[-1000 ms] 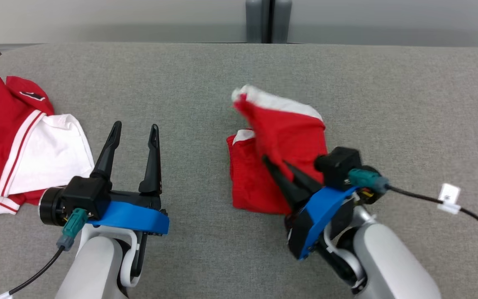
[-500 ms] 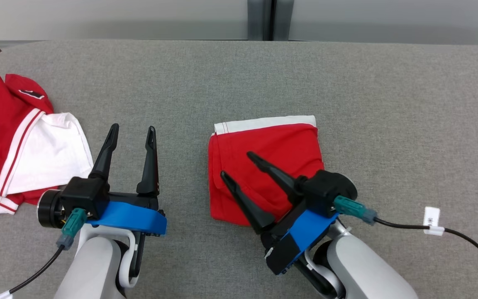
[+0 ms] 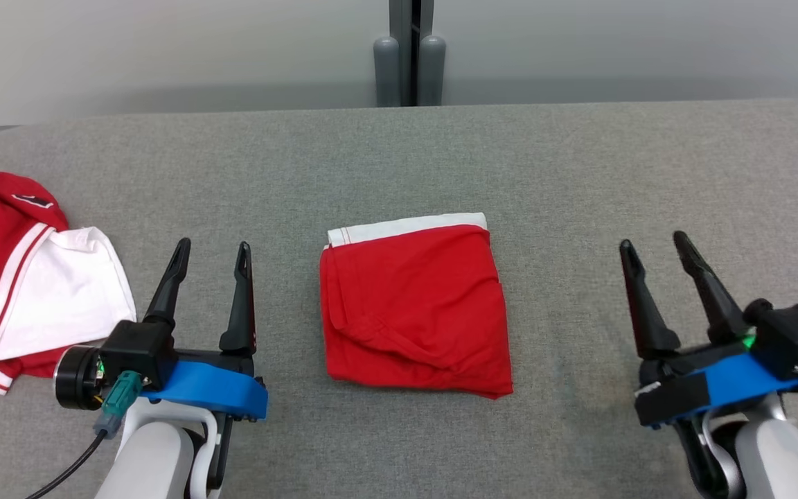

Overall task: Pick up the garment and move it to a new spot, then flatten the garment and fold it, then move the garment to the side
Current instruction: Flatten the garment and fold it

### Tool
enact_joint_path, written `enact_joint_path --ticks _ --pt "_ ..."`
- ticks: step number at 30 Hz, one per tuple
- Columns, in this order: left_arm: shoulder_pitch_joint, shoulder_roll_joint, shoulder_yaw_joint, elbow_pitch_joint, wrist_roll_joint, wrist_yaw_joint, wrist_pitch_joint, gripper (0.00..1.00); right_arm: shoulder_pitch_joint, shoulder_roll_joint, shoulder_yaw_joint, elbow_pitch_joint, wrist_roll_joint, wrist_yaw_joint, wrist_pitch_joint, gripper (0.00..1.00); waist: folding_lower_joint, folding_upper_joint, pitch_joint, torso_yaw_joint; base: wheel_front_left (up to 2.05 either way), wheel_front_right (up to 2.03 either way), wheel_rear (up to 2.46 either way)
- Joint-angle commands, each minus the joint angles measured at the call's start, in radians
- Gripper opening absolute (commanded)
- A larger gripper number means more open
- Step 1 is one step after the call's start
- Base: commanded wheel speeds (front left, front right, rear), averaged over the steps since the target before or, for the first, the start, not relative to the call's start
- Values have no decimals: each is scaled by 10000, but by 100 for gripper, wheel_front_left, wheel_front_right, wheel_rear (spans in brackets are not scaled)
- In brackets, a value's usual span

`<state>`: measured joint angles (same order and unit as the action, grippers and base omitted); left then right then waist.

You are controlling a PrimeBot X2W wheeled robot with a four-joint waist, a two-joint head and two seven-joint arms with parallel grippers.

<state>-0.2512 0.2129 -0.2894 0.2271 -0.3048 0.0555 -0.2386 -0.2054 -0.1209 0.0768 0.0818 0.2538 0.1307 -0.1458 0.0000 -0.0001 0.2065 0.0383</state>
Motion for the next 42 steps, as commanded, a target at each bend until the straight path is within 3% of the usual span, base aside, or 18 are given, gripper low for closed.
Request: enact_joint_path --ticks 1,12,25,26,27,32,42 --pt "190 97 17 -67 65 80 58 100 405 7 -331 -197 -153 0 105 100 0 1 -132 -126 0 0 0" --pt "561 263 -93 -298 24 193 299 100 1477 370 -1174 -925 -396 0 654 100 0 1 -282 -230 0 0 0" --pt "469 355 -235 -526 0 251 406 100 1363 551 -1440 -1051 -490 0 876 100 0 1 -176 -93 0 0 0" --pt "420 351 -245 -537 -2 244 403 100 1293 557 -1470 -971 -475 0 872 47 0 1 -143 -39 0 0 0" --pt "375 342 -254 -547 2 240 398 100 1205 555 -1473 -877 -468 0 905 0 0 1 -100 30 0 0 0" --pt "181 286 -326 -562 13 213 328 100 437 395 -556 -129 -371 0 1093 0 0 1 114 399 0 0 0" --pt "-70 138 -382 -433 -106 215 135 100 -2021 -91 3543 2636 809 -1 1928 0 0 1 528 1058 0 0 0"
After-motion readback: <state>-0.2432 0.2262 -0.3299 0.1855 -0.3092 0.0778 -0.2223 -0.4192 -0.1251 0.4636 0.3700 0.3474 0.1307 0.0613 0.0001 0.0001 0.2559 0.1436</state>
